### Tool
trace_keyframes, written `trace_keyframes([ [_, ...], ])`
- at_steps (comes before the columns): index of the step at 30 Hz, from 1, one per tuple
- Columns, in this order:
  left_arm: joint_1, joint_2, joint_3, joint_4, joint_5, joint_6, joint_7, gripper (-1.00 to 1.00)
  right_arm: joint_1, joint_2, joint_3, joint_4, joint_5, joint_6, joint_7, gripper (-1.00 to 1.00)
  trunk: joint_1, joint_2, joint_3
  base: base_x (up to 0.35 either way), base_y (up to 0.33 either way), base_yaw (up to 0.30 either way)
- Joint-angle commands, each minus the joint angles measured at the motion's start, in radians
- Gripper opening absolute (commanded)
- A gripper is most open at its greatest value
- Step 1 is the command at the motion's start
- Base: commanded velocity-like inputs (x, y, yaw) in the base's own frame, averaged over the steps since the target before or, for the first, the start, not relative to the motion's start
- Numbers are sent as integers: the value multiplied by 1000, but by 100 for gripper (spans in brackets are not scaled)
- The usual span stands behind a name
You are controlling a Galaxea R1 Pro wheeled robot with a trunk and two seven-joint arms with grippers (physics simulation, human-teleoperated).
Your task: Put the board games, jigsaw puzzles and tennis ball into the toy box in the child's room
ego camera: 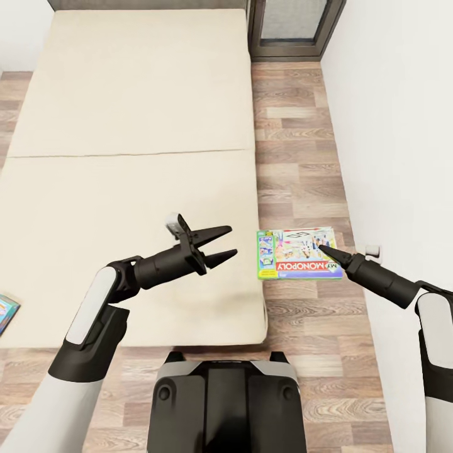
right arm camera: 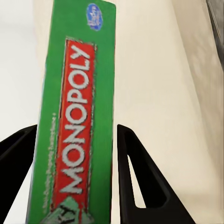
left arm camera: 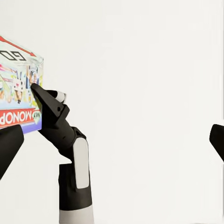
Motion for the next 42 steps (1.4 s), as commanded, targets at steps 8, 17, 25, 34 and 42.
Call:
trace_keyframes([
  [8,0,0,0,0,18,0,7,100,-1,6,2,-1,8,5,6,-100,-30,55,37,0,0,-116],
  [17,-1,0,0,0,22,-1,11,100,-1,13,9,-1,9,5,-1,-100,-65,118,79,0,0,-91],
  [25,-1,0,-1,0,23,-2,14,100,1,17,11,-3,8,5,-3,-100,-65,118,84,0,0,-28],
  [34,1,0,0,0,22,-2,15,100,2,19,11,-5,8,3,-4,-100,-65,118,86,0,0,-7],
  [42,7,0,-1,0,22,-3,8,100,3,19,11,-5,8,2,-4,-100,-65,118,88,0,0,-1],
])
